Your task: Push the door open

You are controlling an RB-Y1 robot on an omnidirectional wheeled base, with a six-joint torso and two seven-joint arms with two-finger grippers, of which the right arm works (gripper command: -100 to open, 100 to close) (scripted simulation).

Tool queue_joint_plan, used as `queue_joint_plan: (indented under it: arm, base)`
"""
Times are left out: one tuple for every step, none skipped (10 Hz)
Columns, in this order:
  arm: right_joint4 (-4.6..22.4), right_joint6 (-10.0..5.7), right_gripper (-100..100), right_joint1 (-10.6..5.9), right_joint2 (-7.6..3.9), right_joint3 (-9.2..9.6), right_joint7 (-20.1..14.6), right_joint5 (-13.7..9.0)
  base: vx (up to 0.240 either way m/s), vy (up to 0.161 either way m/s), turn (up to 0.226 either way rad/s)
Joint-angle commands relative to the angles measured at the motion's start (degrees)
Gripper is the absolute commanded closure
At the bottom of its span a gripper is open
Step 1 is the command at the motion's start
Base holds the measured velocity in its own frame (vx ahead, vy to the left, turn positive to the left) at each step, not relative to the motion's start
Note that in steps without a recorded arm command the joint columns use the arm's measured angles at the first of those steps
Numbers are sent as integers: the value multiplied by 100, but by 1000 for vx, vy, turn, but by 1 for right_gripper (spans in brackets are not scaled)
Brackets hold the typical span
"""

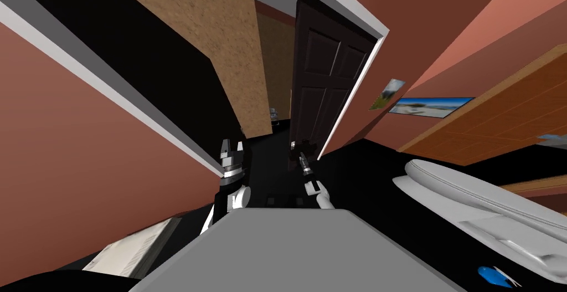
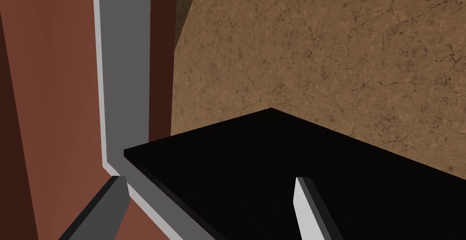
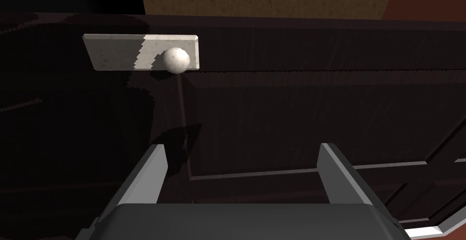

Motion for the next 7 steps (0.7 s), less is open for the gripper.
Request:
queue_joint_plan:
  arm:
    - [173,-13,-100,-68,36,13,15,1]
    - [406,-45,-100,-171,82,20,32,-2]
    - [521,-61,-100,-221,106,23,40,-3]
    - [635,-76,-100,-272,130,27,48,-4]
    - [750,-92,-100,-322,153,30,57,-6]
    - [861,-107,-100,-371,177,33,65,-7]
    - [952,-120,-100,-411,201,36,71,-8]
  base:
    - [48,-82,90]
    - [62,-120,136]
    - [72,-129,135]
    - [60,-132,85]
    - [36,-103,83]
    - [33,-85,76]
    - [41,-80,66]
